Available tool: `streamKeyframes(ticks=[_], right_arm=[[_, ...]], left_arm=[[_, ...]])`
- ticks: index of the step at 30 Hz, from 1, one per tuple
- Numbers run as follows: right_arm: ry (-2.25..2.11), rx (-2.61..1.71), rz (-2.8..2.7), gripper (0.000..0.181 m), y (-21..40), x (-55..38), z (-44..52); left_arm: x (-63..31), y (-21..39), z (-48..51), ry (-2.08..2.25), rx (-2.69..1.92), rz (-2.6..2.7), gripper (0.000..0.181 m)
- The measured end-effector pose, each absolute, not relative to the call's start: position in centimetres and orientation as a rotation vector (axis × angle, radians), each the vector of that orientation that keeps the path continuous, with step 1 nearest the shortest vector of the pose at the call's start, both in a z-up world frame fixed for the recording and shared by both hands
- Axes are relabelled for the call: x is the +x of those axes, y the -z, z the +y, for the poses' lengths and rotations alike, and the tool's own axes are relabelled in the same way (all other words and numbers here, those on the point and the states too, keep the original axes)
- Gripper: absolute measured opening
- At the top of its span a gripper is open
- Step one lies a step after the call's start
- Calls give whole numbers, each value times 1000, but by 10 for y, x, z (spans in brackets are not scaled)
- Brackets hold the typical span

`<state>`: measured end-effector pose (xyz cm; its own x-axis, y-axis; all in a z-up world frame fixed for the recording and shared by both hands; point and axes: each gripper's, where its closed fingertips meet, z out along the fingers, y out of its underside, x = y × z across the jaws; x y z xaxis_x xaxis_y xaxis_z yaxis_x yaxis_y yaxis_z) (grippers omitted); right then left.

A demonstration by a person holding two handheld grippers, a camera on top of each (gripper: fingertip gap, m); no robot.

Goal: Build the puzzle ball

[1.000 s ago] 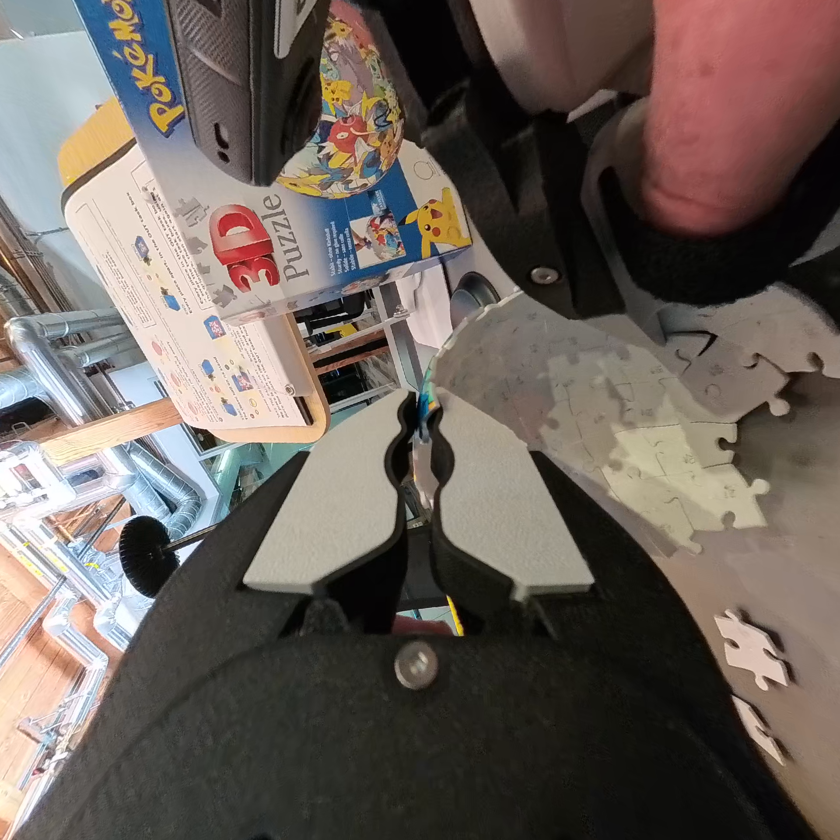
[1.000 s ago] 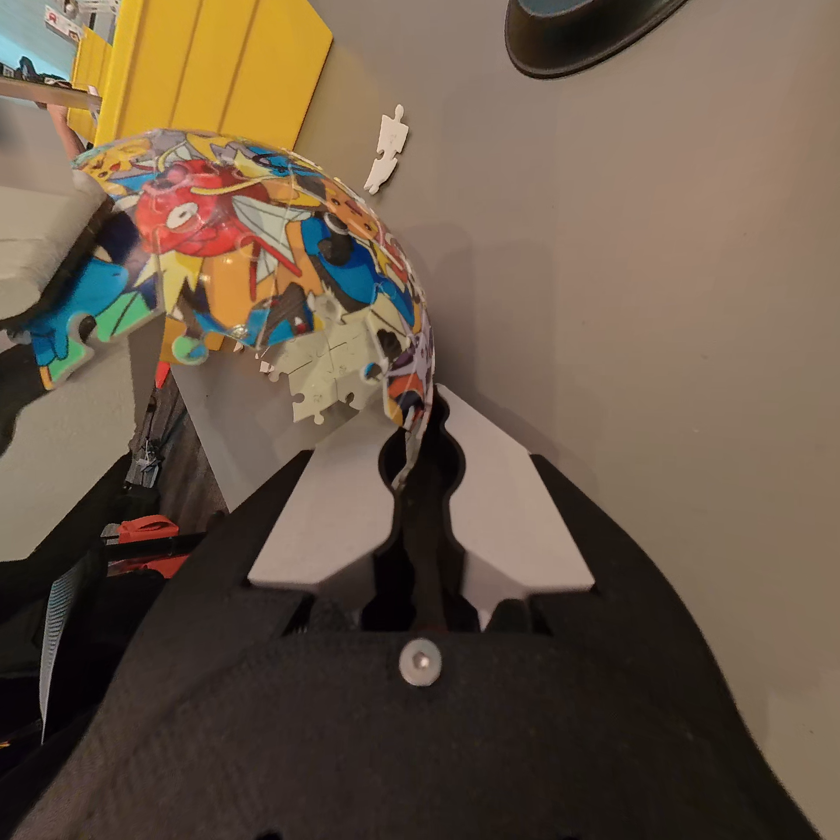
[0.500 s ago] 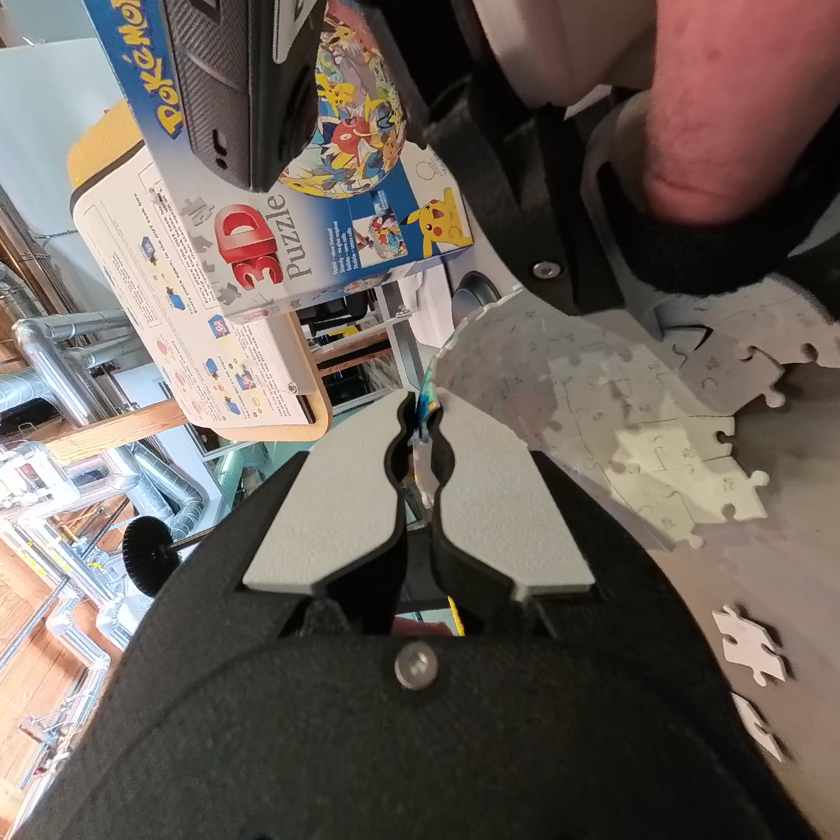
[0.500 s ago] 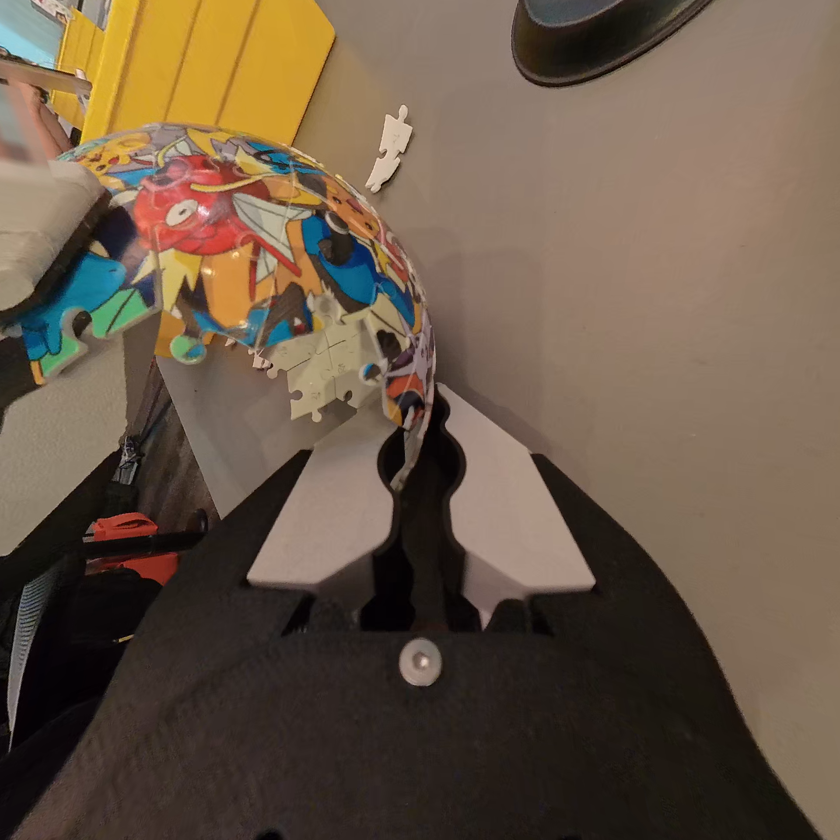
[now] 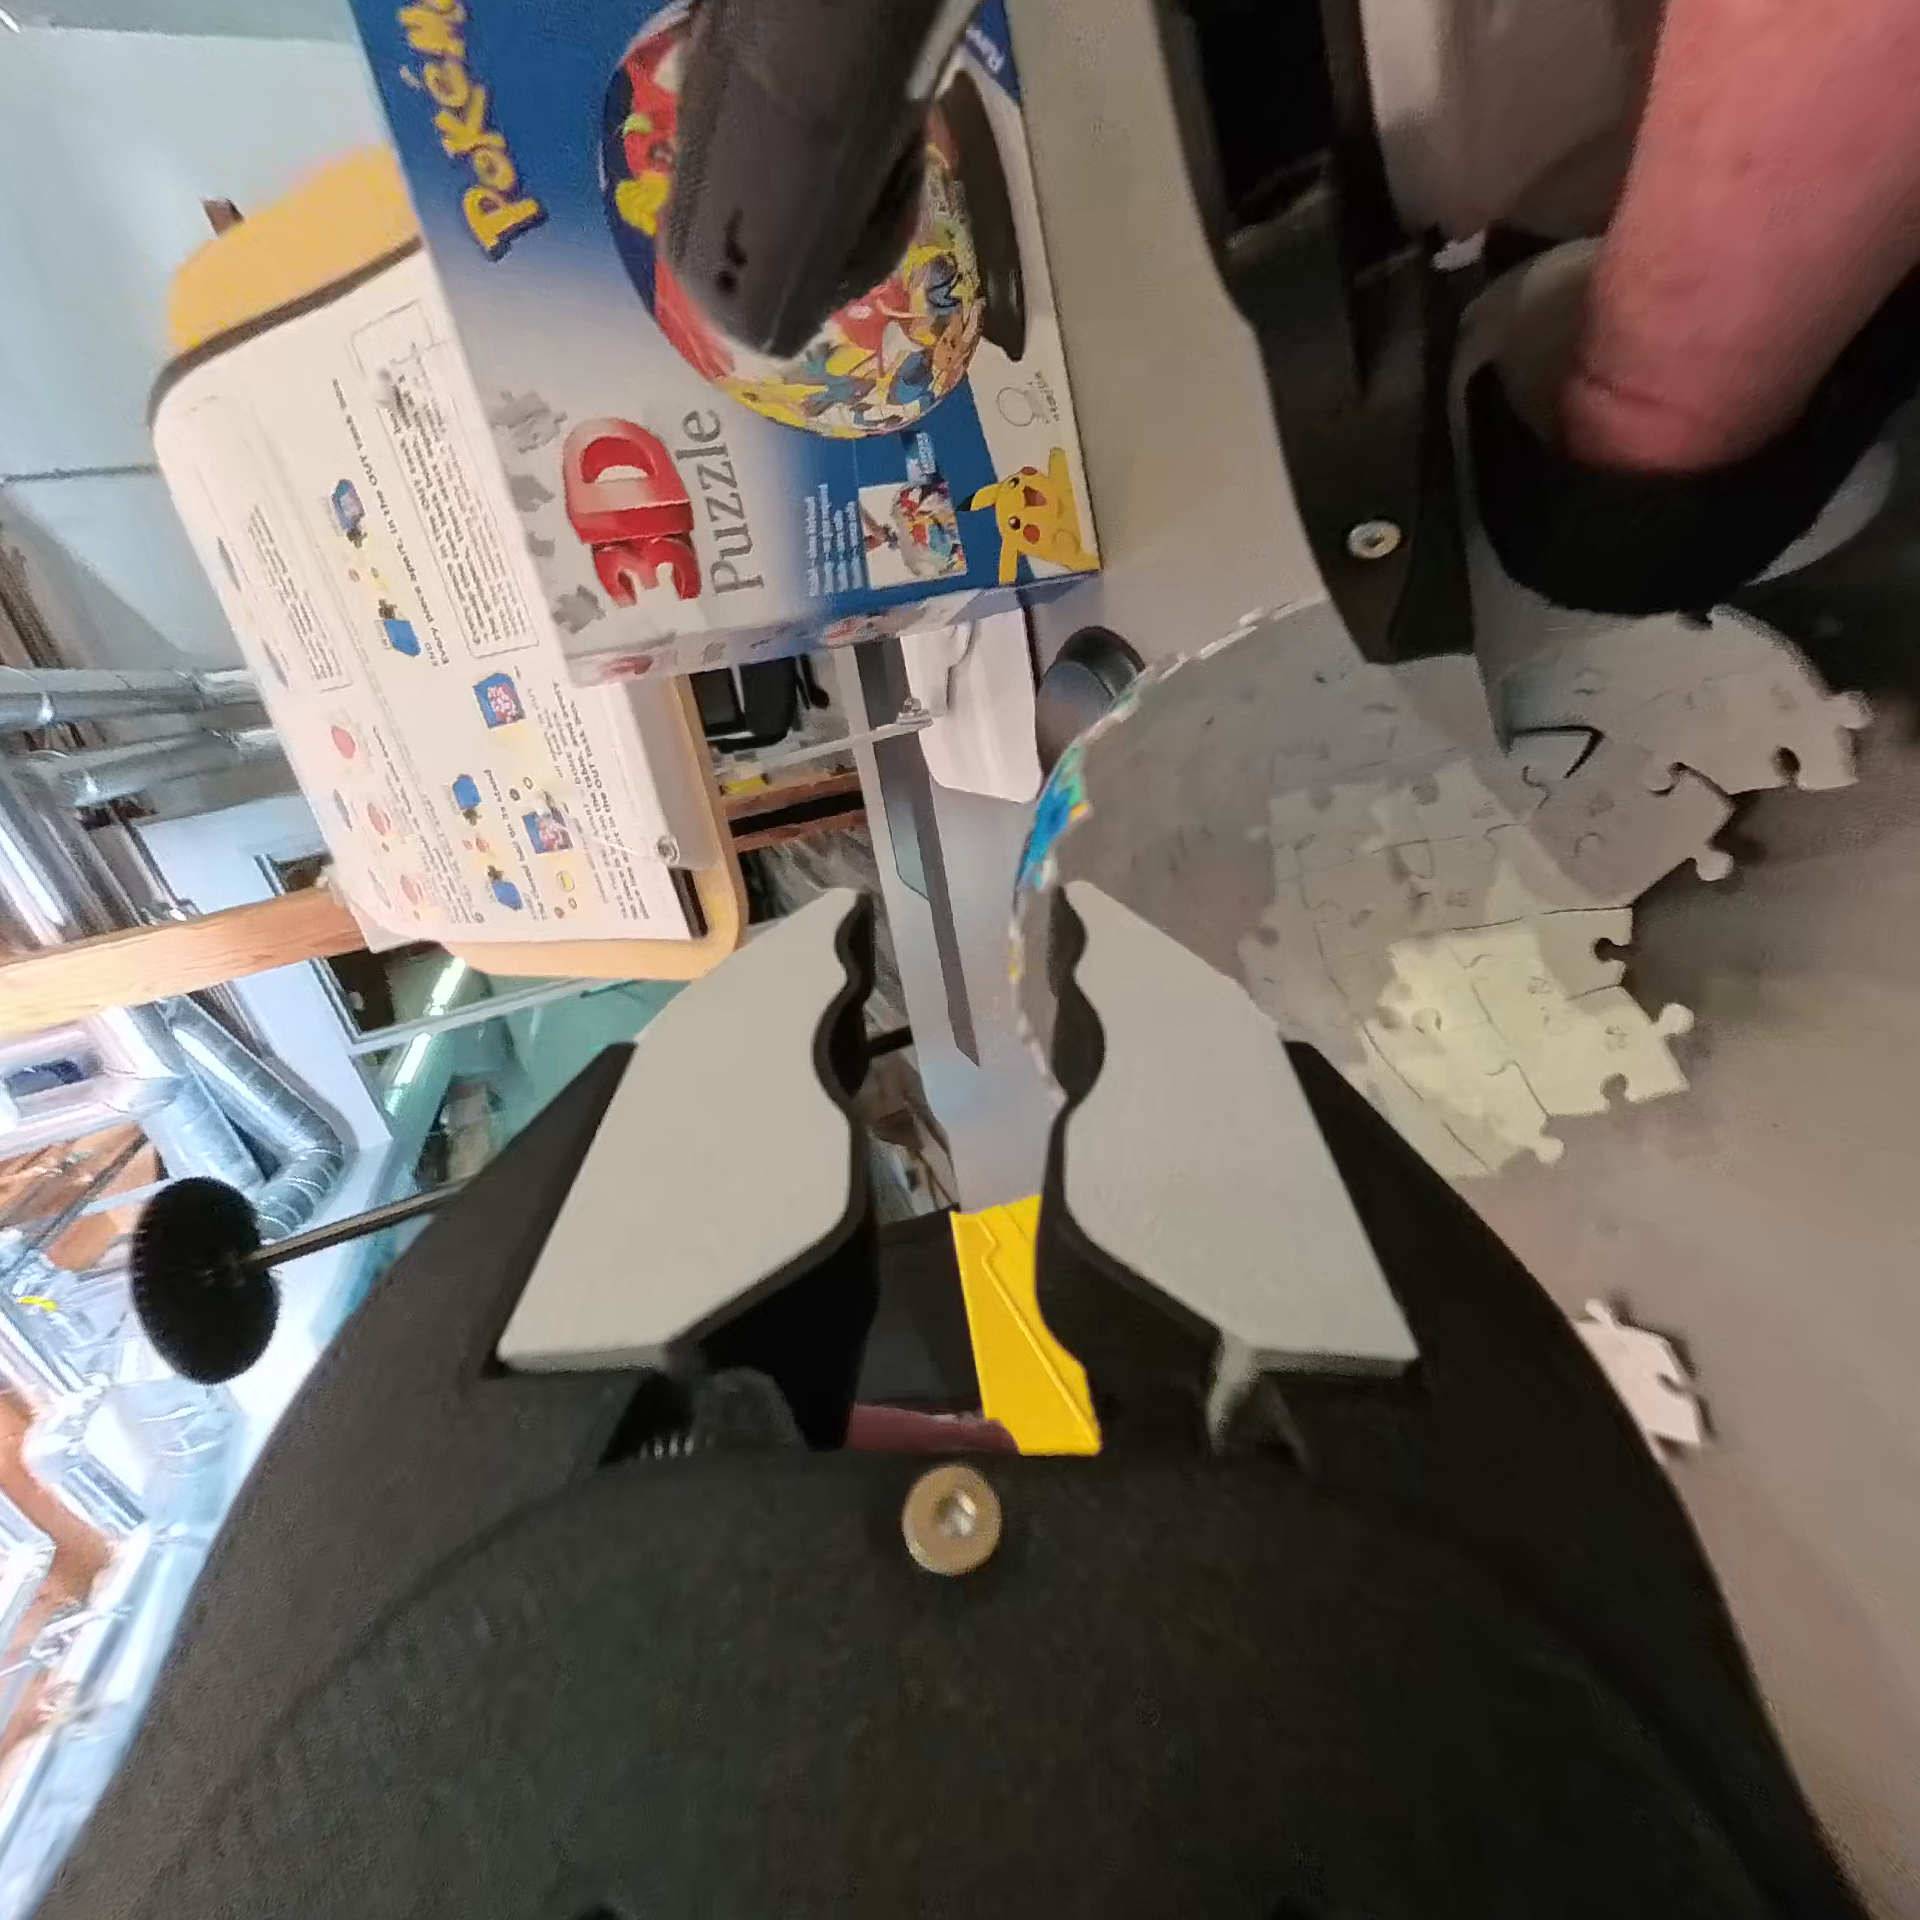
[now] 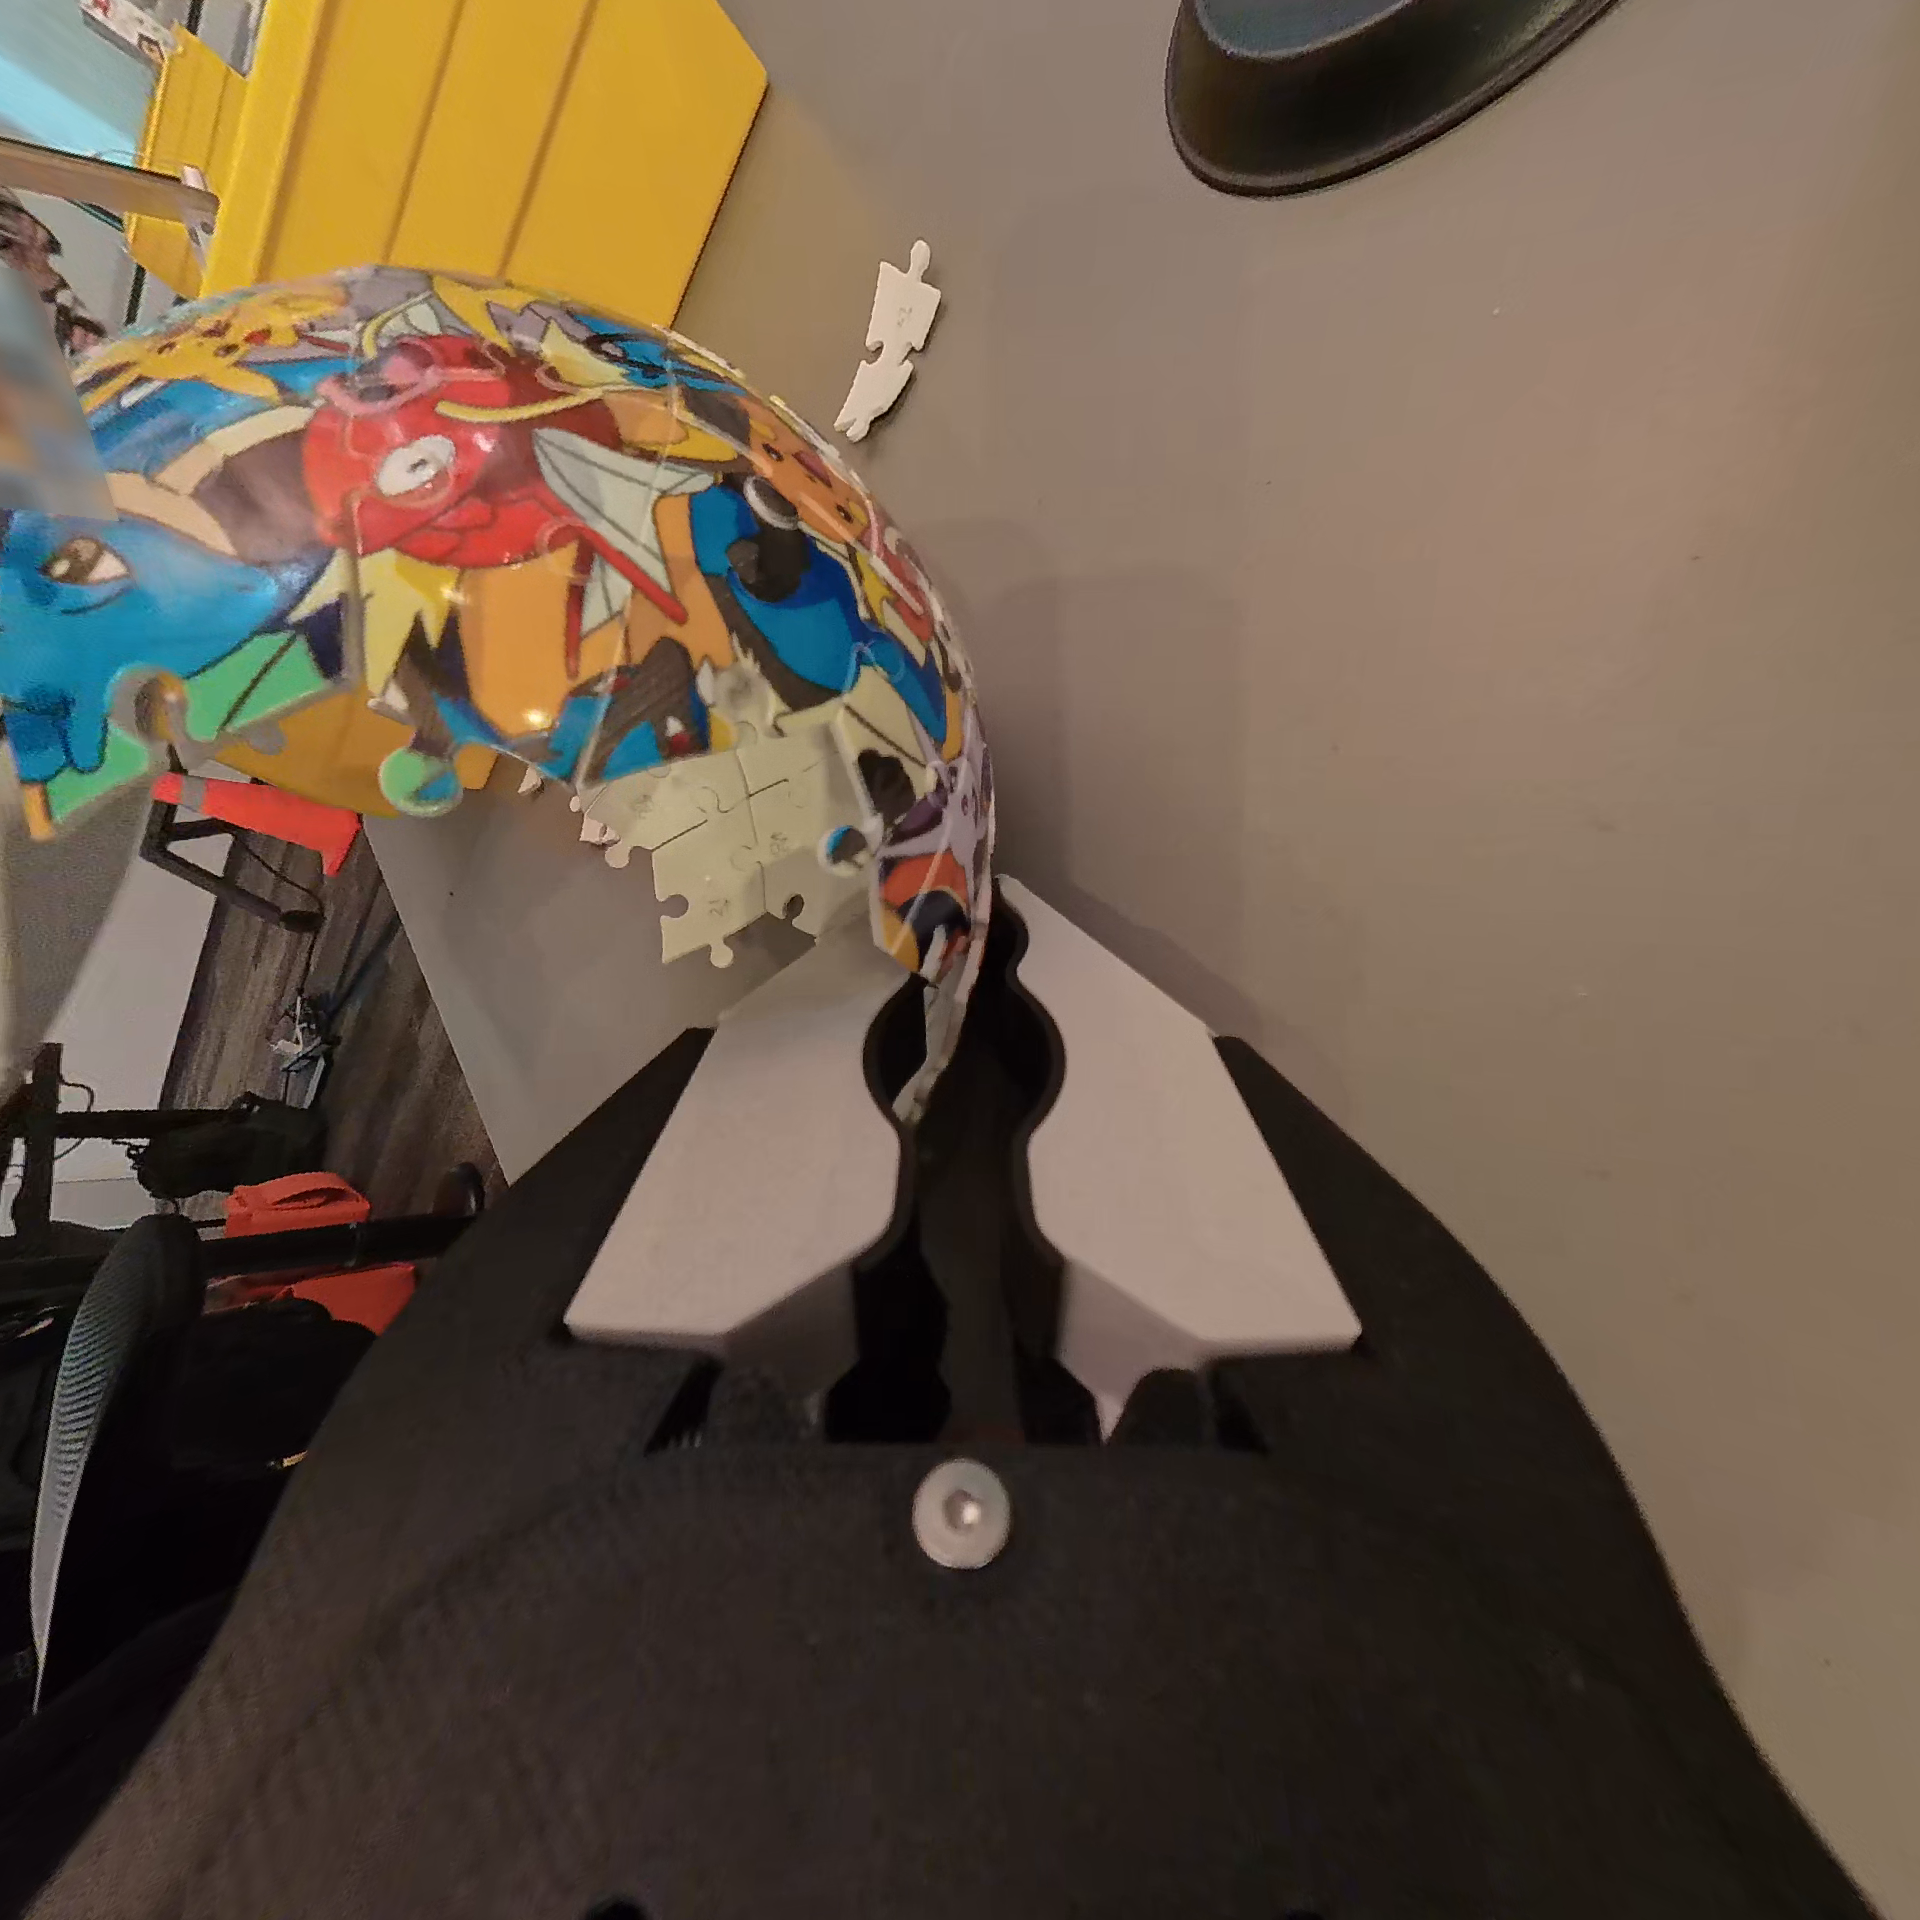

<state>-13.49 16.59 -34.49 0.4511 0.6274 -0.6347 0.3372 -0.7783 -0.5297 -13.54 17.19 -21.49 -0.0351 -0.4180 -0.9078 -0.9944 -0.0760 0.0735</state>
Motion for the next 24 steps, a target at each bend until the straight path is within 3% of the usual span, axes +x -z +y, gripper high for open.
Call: streamKeyframes(ticks=[8,17,24], right_arm=[[-1253,-2381,-820,5,345,-135,166],[-1257,-2380,-822,5,345,-135,166],[-1264,-2381,-821,5,345,-135,165]], left_arm=[[-95,188,108,-607,-1726,1355,10],[-127,293,121,-405,-2216,879,5],[-132,324,133,-271,-2293,618,0]])
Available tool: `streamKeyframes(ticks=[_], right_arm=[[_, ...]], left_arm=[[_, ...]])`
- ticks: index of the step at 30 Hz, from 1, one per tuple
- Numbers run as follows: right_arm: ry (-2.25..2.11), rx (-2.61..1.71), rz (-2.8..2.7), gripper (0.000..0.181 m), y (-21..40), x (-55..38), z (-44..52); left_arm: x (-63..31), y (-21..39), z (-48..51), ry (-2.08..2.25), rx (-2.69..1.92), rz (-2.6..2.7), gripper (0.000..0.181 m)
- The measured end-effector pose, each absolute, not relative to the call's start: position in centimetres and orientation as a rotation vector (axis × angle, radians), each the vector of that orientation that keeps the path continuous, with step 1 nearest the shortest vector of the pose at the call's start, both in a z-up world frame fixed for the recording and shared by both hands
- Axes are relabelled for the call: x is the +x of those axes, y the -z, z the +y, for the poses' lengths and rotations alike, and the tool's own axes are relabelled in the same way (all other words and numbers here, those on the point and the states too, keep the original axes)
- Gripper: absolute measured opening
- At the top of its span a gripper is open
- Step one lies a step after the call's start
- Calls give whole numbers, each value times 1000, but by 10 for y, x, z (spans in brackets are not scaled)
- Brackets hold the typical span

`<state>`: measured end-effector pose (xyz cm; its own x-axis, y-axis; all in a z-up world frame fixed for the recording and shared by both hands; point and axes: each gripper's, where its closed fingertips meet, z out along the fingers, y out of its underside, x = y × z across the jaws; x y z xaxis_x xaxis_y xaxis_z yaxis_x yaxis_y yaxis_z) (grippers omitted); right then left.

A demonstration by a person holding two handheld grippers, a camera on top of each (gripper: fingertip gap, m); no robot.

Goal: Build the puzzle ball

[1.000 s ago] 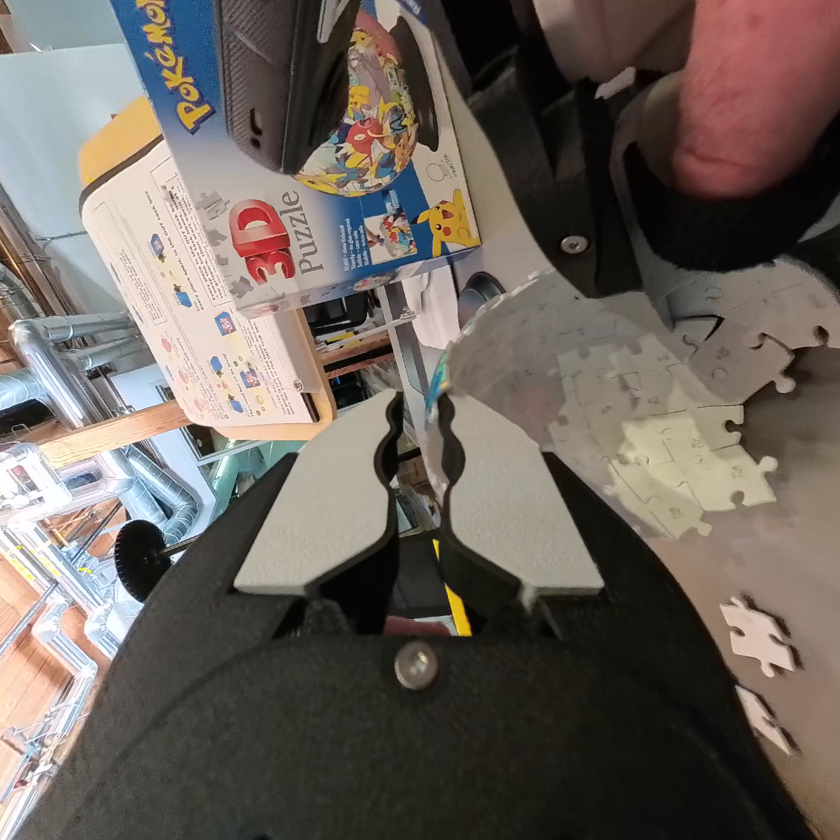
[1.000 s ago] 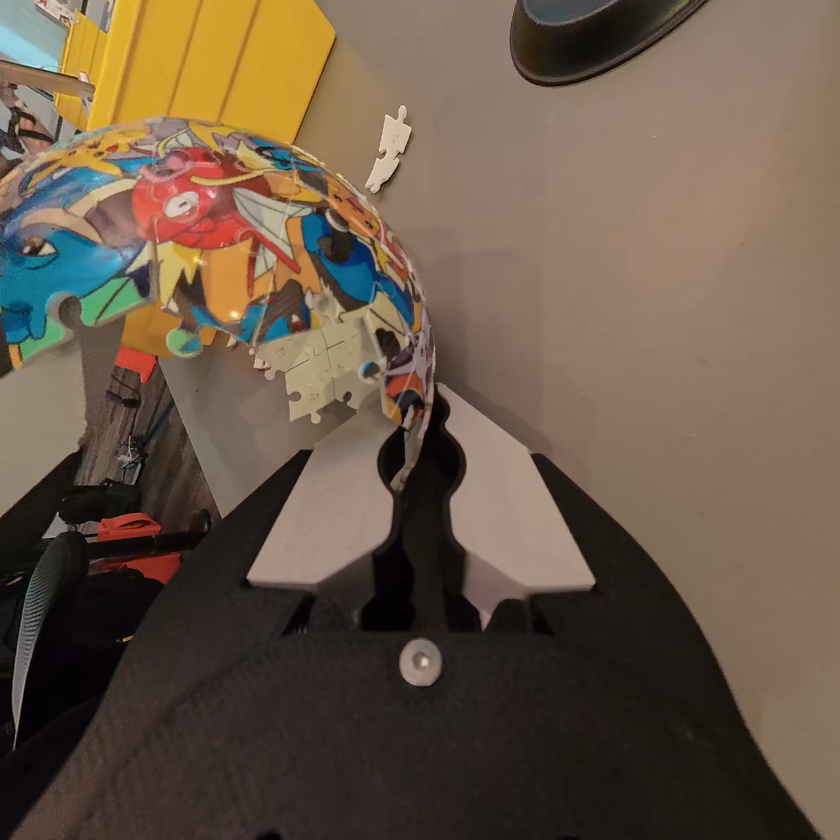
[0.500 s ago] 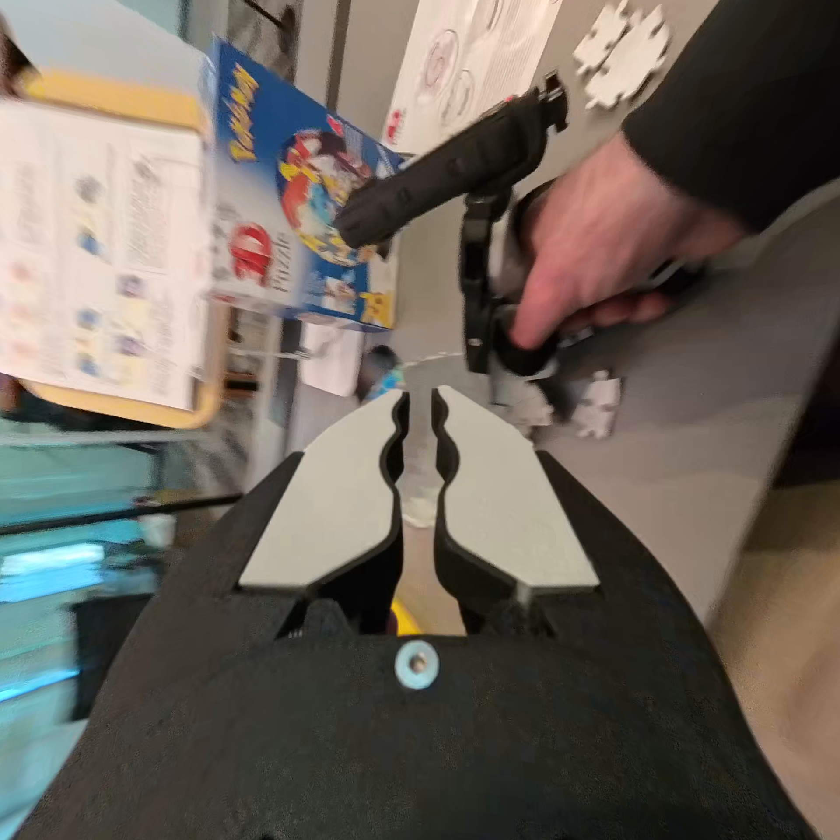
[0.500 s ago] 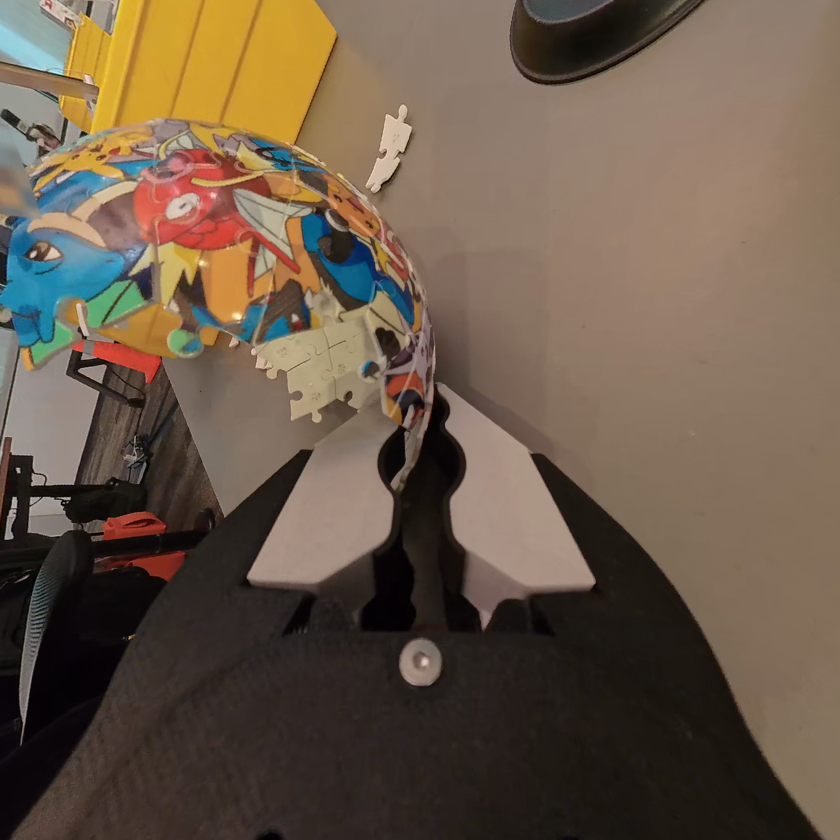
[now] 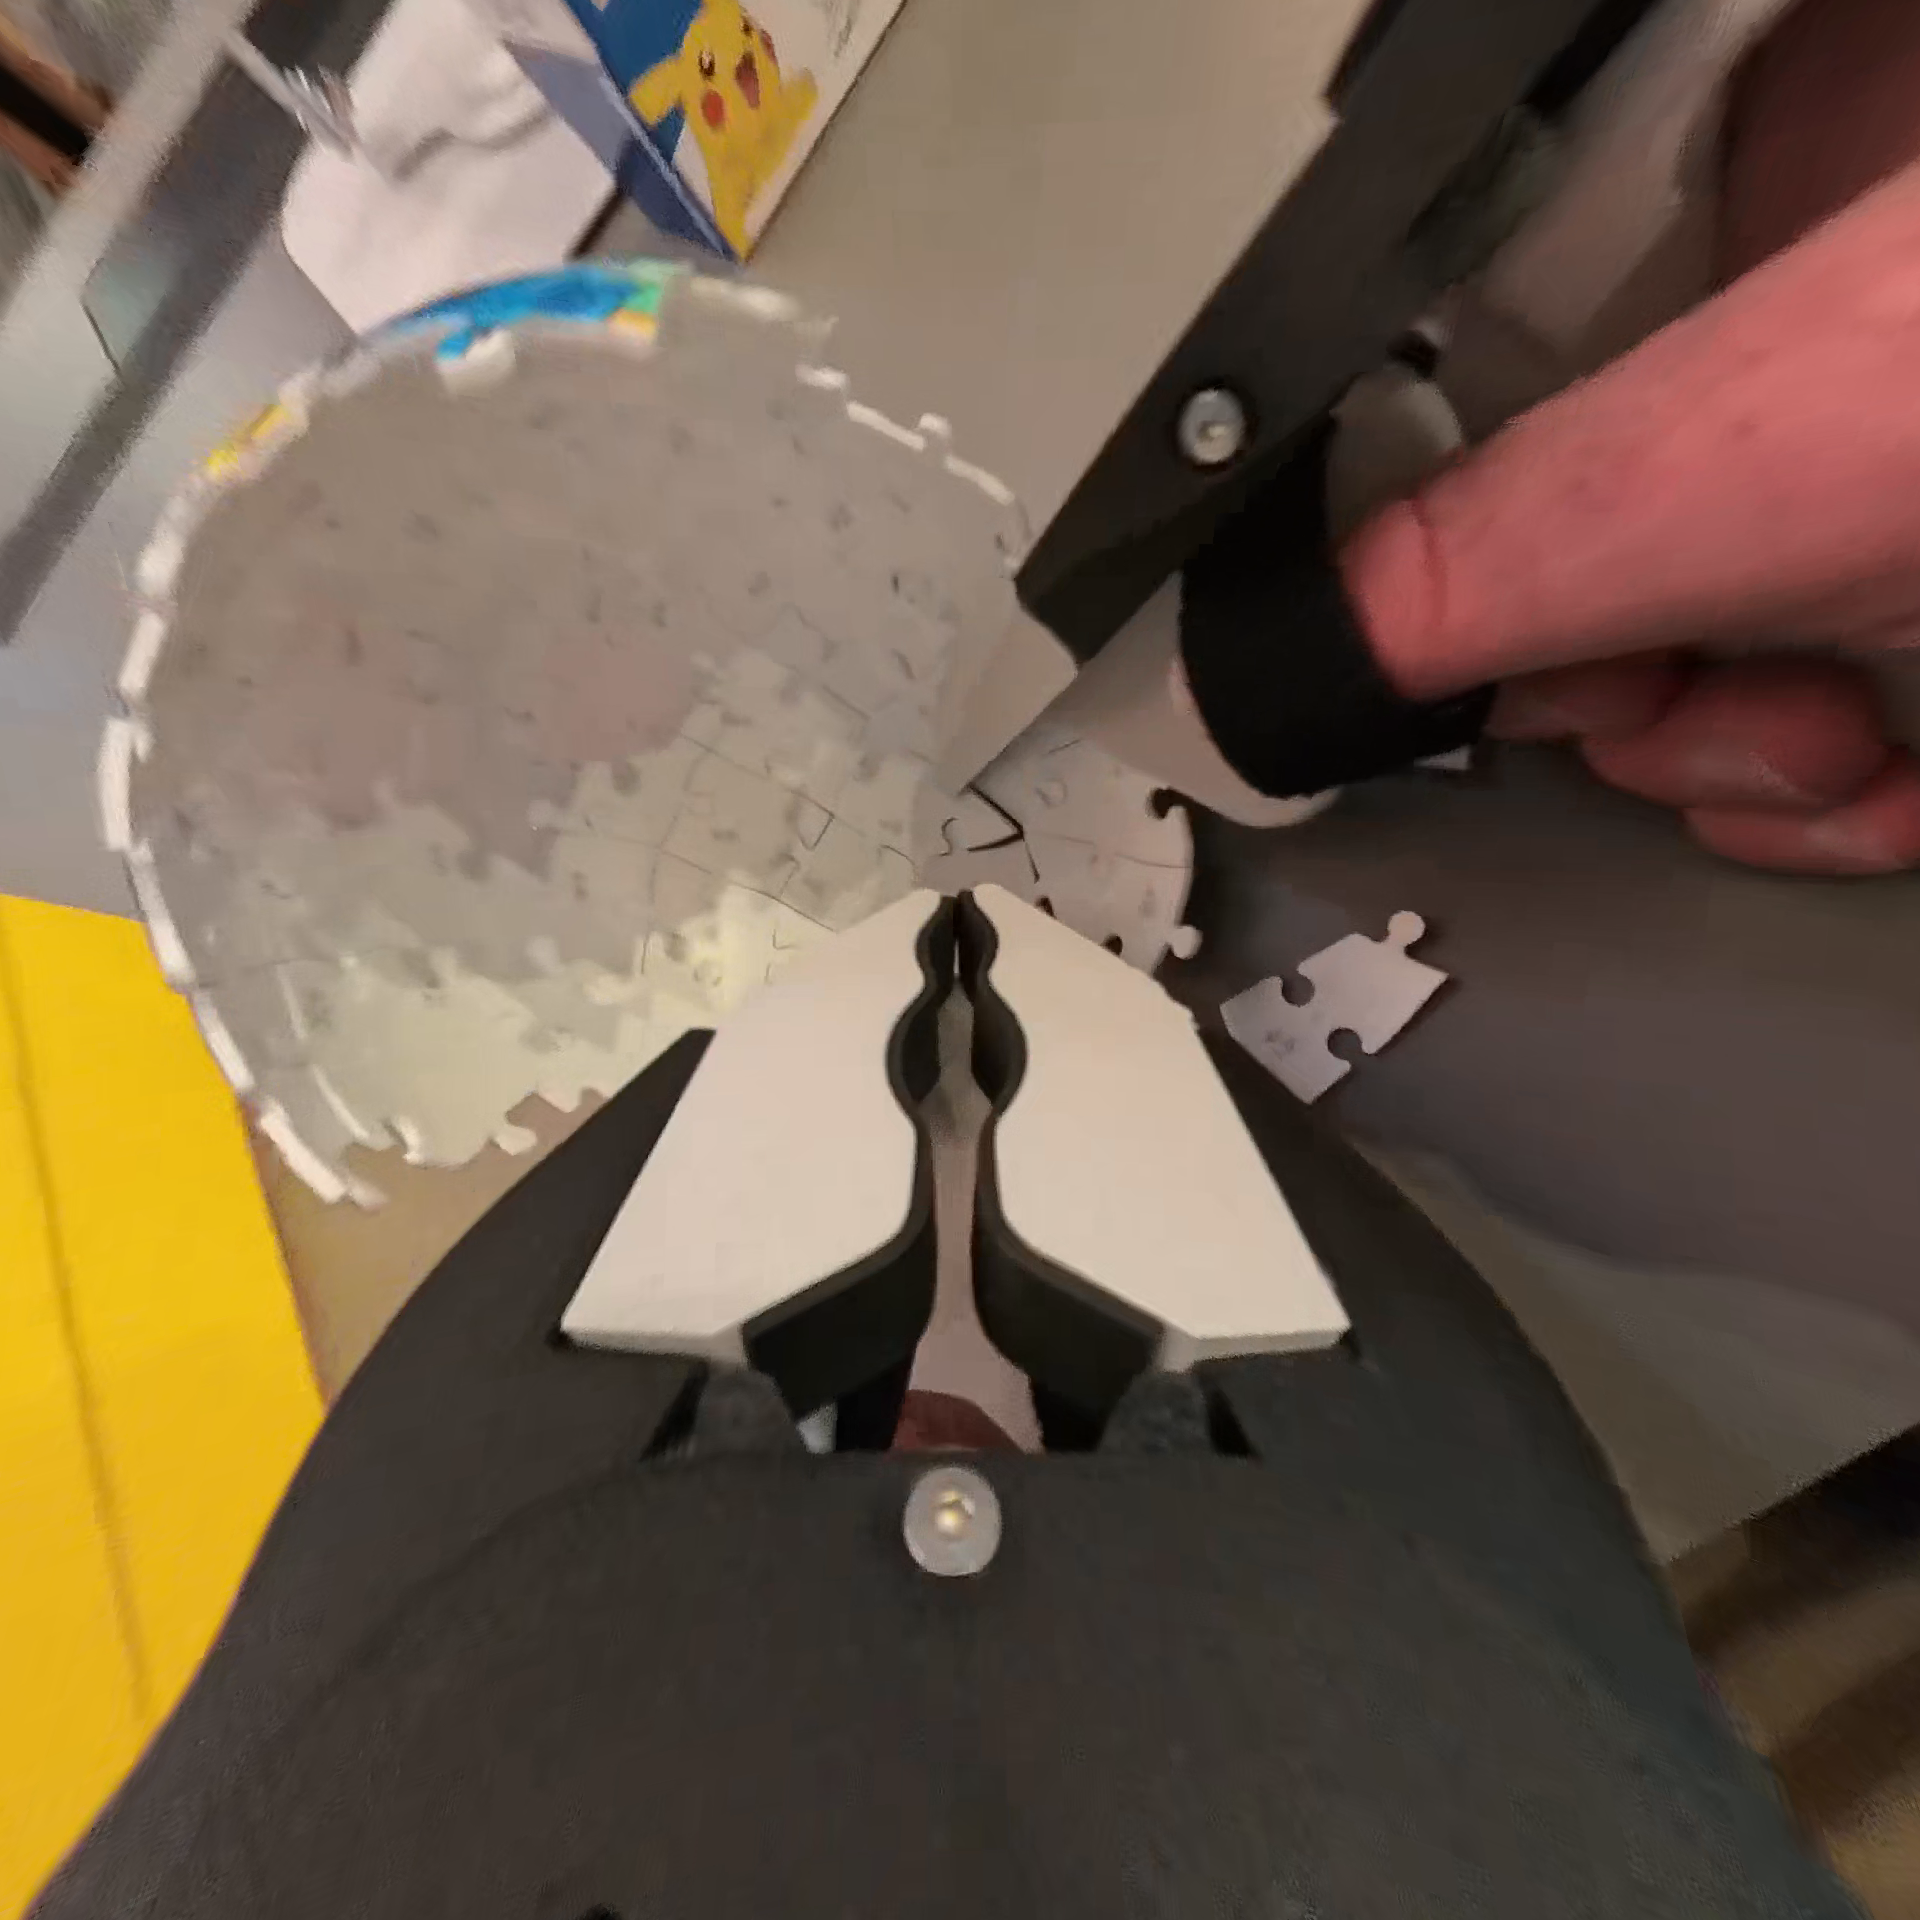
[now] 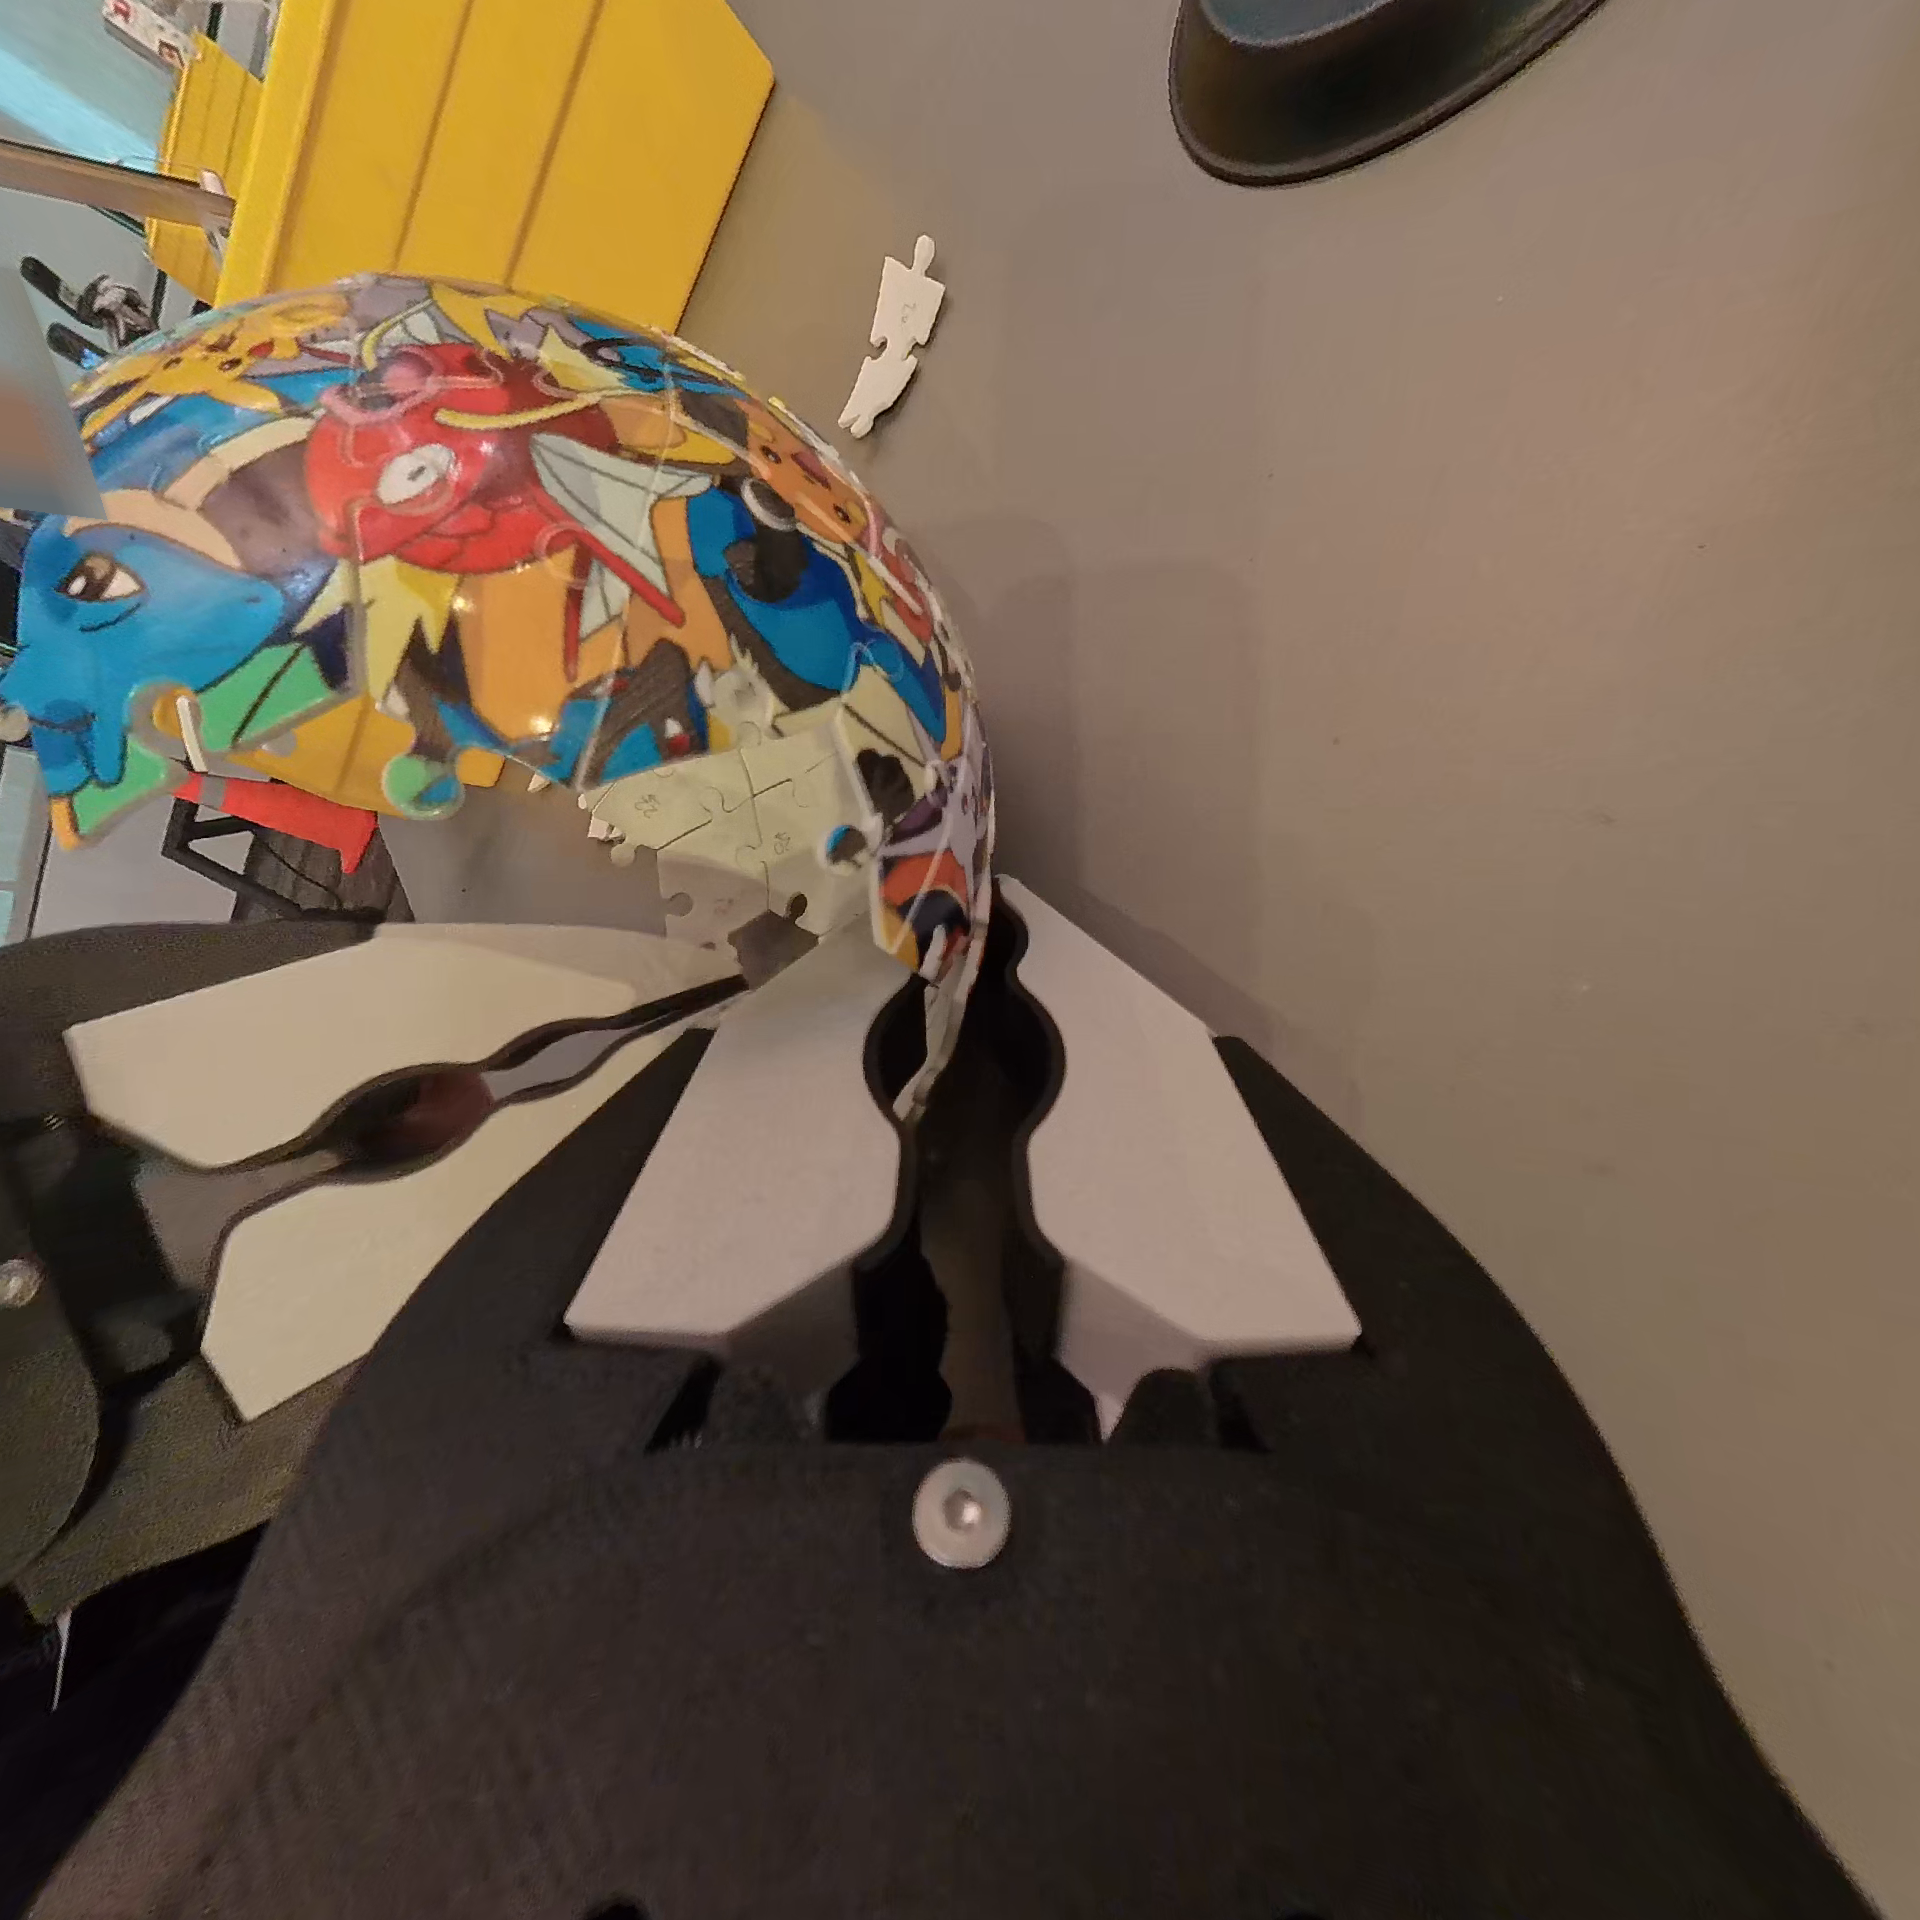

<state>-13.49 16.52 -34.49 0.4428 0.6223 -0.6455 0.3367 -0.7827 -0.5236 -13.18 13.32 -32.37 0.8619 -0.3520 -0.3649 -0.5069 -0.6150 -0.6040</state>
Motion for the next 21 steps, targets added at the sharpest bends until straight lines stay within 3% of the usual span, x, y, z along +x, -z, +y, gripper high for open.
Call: streamKeyframes(ticks=[21], right_arm=[[-1272,-2382,-819,5,345,-135,165]], left_arm=[[-149,350,144,-246,-2365,533,0]])
